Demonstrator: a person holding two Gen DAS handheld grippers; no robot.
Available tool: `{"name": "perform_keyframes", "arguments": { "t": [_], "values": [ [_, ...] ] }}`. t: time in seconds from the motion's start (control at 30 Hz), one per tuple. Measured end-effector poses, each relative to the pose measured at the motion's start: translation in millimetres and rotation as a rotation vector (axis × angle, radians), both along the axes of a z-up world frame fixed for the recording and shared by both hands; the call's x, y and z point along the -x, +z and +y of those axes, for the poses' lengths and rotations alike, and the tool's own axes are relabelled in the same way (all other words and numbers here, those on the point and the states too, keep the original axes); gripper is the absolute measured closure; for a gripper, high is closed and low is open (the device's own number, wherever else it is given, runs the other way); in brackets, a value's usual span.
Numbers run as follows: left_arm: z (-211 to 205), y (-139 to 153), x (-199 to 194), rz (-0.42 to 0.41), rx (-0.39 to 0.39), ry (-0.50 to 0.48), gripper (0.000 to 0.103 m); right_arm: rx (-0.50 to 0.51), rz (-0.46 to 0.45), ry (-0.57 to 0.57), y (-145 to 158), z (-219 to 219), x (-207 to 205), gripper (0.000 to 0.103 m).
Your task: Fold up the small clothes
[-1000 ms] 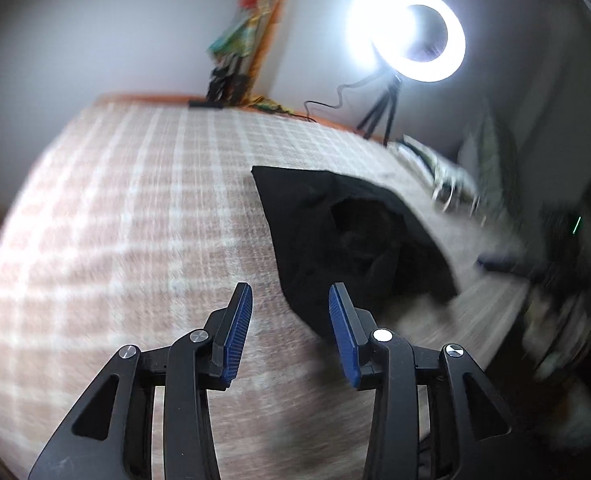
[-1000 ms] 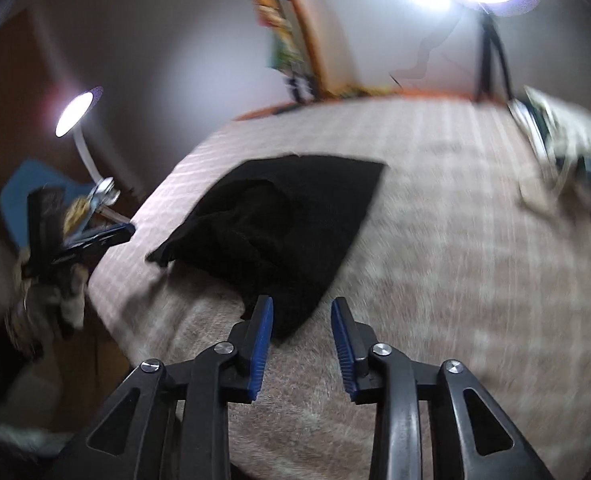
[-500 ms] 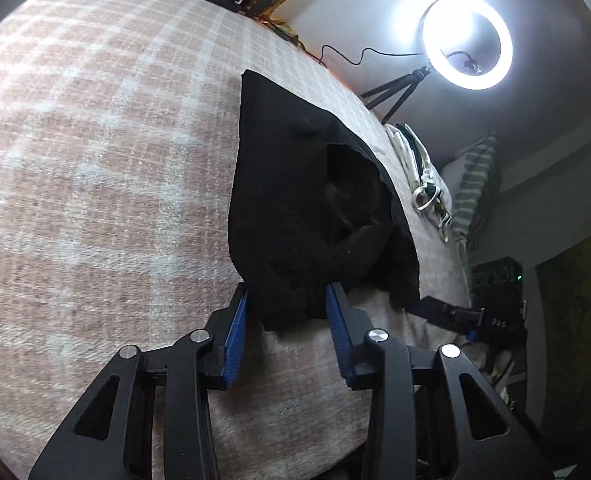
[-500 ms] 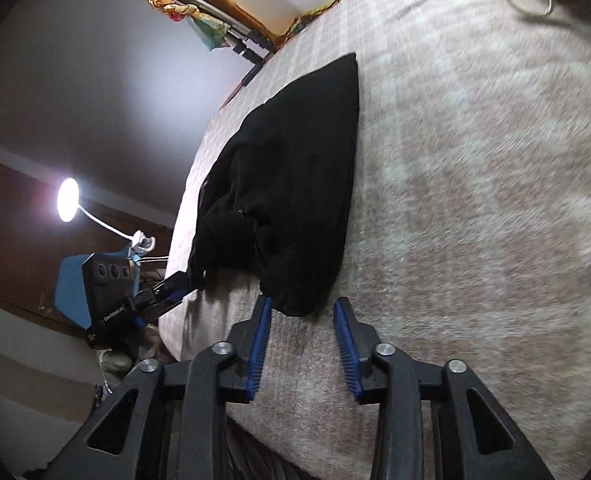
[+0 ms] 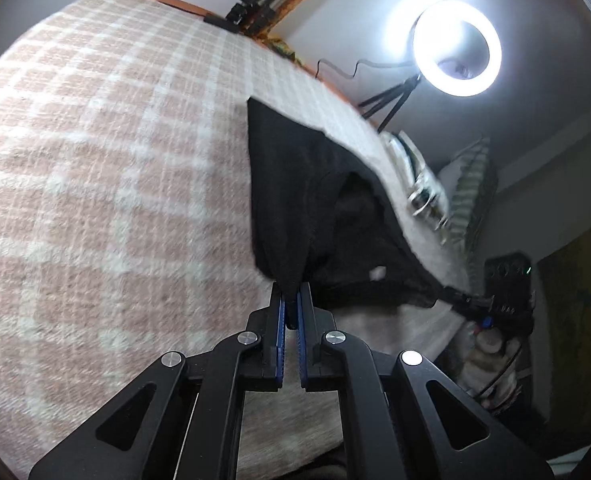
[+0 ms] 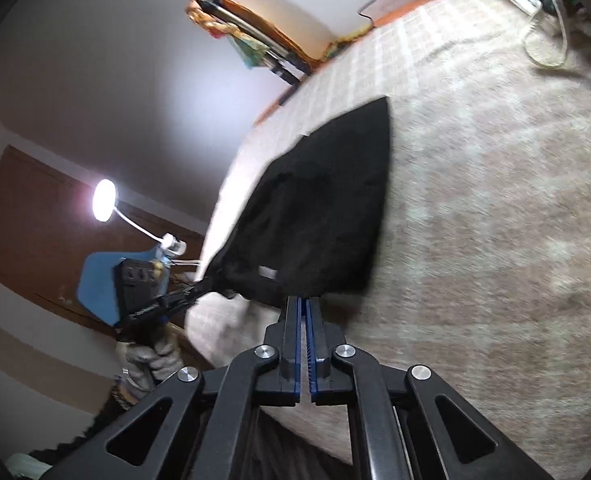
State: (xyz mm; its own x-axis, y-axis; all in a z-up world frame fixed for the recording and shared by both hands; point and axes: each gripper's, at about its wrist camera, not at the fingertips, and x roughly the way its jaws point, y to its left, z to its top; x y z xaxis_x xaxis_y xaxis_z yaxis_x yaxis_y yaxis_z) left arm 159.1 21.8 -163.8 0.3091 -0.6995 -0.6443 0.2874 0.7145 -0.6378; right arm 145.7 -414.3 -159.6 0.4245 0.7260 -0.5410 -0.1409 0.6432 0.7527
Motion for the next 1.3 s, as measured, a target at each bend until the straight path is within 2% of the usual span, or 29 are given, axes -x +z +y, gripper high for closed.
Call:
{"name": "perform_keyframes", "arguments": {
  "t": [0.1,0.2,0.23,0.27,0.3,0.33,0.47,0.63,0.77,0.97,1.1,1.23,1.27,1.3],
  "values": [
    [-4.8,-7.3,2.3,0.001,-0.076,0.003,0.098,0.075,0.038,0.007,-10.9,0.6,-0.1,0.103],
    [1.5,-6.0,-2.1,0.024,-0.08,0.015,0.09,0.143,0.035,0.036,-10.0,2.4,-1.6,0.094],
    [5.1,-2.7,-3.9,0.016,-0.075,0.024,0.088,0.155,0.031,0.05,-7.6,1.1,-2.8,0.083],
    [9.5,1.8,-6.9,0.005,-0.062,0.036,0.085,0.155,0.019,0.052,-4.0,-1.0,-4.1,0.075],
    [13.3,5.4,-10.5,-0.001,-0.05,0.043,0.078,0.155,0.0,0.048,0.4,-4.5,-4.7,0.066],
    [16.3,9.7,-15.7,-0.01,-0.04,0.055,0.072,0.155,-0.025,0.043,6.0,-8.8,-7.5,0.064],
    [12.9,23.5,-48.2,-0.057,-0.047,0.096,0.071,0.155,-0.093,-0.014,22.6,-26.1,-33.5,0.064],
    [-6.5,19.2,-95.3,-0.031,-0.035,0.118,0.071,0.17,-0.106,-0.056,29.5,-30.9,-83.1,0.064],
    [-24.6,10.9,-123.6,-0.016,-0.065,0.119,0.071,0.198,-0.094,-0.069,26.4,-28.5,-119.5,0.064],
    [-36.6,0.1,-147.3,0.011,-0.084,0.124,0.071,0.135,-0.032,-0.1,11.0,-36.7,-154.1,0.064],
    [-37.2,-4.2,-153.5,0.016,-0.031,0.133,0.071,0.127,-0.01,-0.105,3.0,-34.2,-168.4,0.065],
    [-40.2,-5.5,-161.0,0.015,0.0,0.132,0.074,0.128,0.003,-0.095,-2.5,-27.0,-178.6,0.07],
    [-41.5,-5.6,-163.1,0.013,0.003,0.131,0.075,0.13,0.008,-0.094,-3.9,-26.3,-180.5,0.071],
    [-42.4,-5.5,-163.9,0.008,0.002,0.132,0.083,0.133,0.012,-0.095,-5.3,-25.5,-182.1,0.074]
  ]
}}
